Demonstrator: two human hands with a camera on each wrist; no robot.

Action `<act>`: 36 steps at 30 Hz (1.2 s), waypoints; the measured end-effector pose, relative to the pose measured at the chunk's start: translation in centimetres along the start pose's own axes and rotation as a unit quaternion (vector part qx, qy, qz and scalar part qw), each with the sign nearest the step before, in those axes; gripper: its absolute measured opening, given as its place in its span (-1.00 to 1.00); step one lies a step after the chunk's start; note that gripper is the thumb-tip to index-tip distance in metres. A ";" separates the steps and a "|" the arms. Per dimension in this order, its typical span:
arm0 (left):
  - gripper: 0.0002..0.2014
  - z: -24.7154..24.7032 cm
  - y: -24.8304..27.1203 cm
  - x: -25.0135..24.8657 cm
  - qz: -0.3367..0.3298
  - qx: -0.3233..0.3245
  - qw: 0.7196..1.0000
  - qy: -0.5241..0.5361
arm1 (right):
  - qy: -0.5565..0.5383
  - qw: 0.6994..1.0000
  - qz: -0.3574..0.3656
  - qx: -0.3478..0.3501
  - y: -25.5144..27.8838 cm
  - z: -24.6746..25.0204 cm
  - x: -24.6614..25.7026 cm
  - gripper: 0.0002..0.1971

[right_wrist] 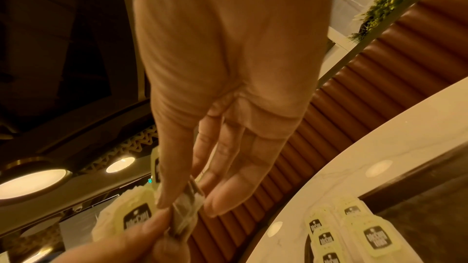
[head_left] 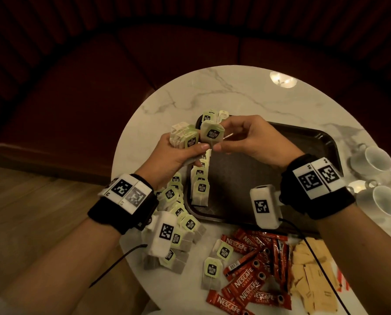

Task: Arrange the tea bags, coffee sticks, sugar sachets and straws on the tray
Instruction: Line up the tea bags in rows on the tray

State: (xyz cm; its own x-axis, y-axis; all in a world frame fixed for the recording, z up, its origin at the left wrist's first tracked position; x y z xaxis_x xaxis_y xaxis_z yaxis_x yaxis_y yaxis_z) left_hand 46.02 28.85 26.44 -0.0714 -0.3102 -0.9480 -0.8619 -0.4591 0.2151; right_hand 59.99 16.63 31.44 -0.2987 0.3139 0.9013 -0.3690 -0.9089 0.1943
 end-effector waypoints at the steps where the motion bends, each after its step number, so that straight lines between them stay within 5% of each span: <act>1: -0.75 -0.1 0.1 -0.1 -0.002 -0.001 1.000 0.006 | 0.002 1.000 -0.001 -0.008 0.0 0.0 -0.2 -0.80; 16: -0.93 -0.1 -0.2 -0.6 -0.017 -0.056 0.998 0.019 | 0.008 0.995 -0.039 -0.089 -0.1 -0.5 -3.6 -0.83; 25: -0.87 0.4 0.0 -0.2 0.047 -0.084 0.995 0.018 | -0.042 0.962 -0.187 -0.193 -1.6 1.3 -10.2 -0.96; 36: -0.65 0.9 0.0 0.2 0.077 -0.107 0.991 0.018 | -0.019 0.945 -0.278 -0.172 -3.8 -0.9 -13.2 -0.60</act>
State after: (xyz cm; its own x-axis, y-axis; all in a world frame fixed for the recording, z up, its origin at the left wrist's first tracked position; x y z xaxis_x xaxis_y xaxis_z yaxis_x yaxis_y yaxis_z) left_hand 45.53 29.50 26.04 -0.1719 -0.4188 -0.8917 -0.7155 -0.5691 0.4052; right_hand 64.56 16.21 18.41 0.0561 0.7007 0.7112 -0.7254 -0.4609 0.5113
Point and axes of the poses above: each hand's wrist, its own y-axis away from the middle knuckle, its own z-axis out of the back of the hand, x = y × z, the point moved 2 cm from there along -y, towards the middle knuckle, and after that the axes turned 2 degrees about -y, right-handed, at the moved point
